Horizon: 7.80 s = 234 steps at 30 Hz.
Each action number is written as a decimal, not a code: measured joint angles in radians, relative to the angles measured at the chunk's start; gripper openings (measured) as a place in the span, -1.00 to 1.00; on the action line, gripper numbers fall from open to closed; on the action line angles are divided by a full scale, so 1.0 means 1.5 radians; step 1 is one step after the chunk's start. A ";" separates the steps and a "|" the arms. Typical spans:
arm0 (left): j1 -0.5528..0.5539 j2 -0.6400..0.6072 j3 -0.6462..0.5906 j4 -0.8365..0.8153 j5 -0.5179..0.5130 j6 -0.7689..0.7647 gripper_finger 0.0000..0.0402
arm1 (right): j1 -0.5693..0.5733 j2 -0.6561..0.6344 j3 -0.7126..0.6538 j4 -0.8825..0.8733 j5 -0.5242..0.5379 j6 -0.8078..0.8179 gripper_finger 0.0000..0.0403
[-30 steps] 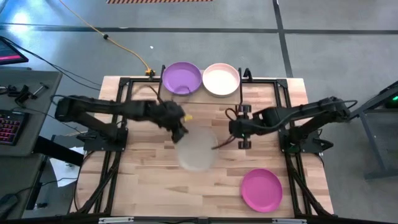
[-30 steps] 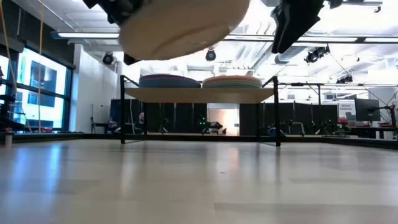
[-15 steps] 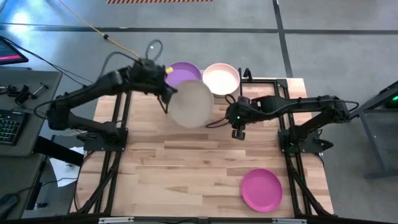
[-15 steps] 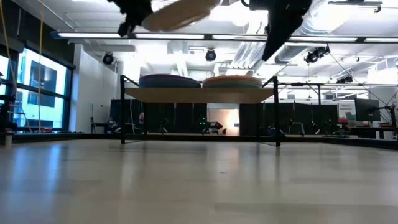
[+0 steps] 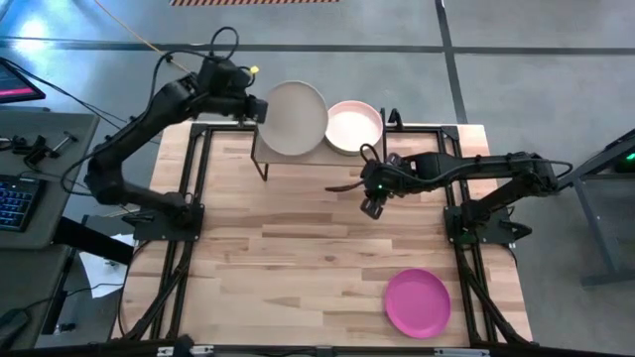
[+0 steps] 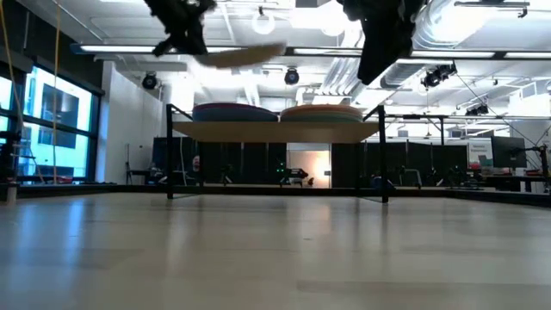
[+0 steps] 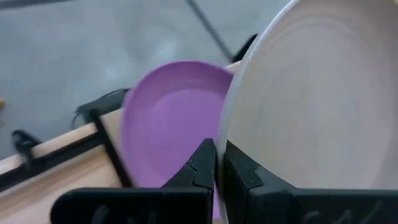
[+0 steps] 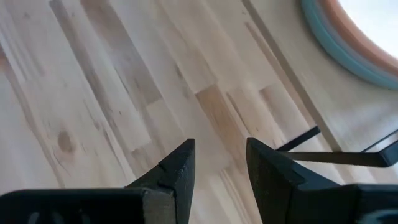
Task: Place and stack plates onto a shelf
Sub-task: Stack the light gray plate into the purple plate on the shelf, then stack the pink plate into the light gray plate on the shelf
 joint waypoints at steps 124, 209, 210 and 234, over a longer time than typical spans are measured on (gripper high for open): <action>0.115 0.112 0.001 -0.150 0.082 -0.012 -0.64 | 0.015 0.000 0.000 -0.022 0.020 0.023 -0.38; -0.311 -0.063 -0.001 -0.198 -0.007 -0.007 -0.64 | 0.305 0.081 0.000 -0.188 -0.201 -0.051 -0.38; -0.318 -0.063 -0.001 -0.198 -0.007 -0.007 -0.64 | 0.311 0.091 0.000 -0.188 -0.201 -0.051 -0.38; -0.369 -0.063 -0.001 -0.198 -0.041 -0.030 -0.64 | 0.382 0.173 -0.001 -0.122 -0.182 -0.063 -0.38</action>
